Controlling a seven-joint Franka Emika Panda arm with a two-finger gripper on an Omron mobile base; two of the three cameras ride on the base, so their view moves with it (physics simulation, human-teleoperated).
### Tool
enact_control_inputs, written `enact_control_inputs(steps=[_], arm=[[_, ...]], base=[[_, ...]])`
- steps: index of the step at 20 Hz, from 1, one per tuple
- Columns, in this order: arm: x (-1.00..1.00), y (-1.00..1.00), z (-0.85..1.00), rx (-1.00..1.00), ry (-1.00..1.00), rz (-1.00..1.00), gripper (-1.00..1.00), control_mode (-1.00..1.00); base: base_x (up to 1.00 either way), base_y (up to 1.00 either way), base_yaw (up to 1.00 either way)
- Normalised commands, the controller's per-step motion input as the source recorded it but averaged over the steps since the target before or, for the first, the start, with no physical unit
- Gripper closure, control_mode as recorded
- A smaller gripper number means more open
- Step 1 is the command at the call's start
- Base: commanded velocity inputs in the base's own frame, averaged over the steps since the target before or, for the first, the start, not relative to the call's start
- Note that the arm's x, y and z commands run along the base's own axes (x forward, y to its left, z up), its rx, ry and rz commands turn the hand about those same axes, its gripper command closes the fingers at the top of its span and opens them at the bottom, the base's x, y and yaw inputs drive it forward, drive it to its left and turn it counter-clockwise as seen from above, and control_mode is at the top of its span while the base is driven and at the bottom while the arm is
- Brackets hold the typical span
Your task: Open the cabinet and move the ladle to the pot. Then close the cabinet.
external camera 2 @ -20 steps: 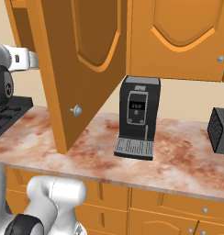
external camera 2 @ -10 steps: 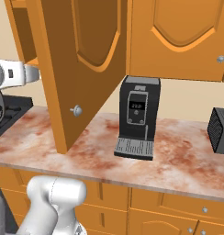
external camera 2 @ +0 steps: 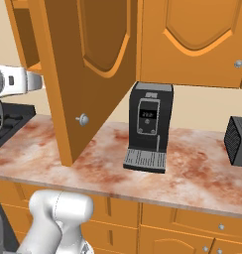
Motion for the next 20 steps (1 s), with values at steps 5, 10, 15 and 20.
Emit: enact_control_inputs(steps=[5, 10, 15, 20], arm=[[0.00, 0.00, 0.00, 0.00, 0.03, 0.00, 1.00, 1.00], [0.00, 0.00, 0.00, 0.00, 0.00, 0.00, 1.00, 1.00], [0.00, 0.00, 0.00, 0.00, 0.00, 0.00, 1.00, 1.00], [0.00, 0.00, 0.00, 0.00, 0.00, 0.00, 1.00, 1.00]], base=[[0.00, 0.00, 0.00], [-0.60, 0.12, 0.00], [-0.88, 0.34, 0.00], [-0.46, 0.71, 0.00]])
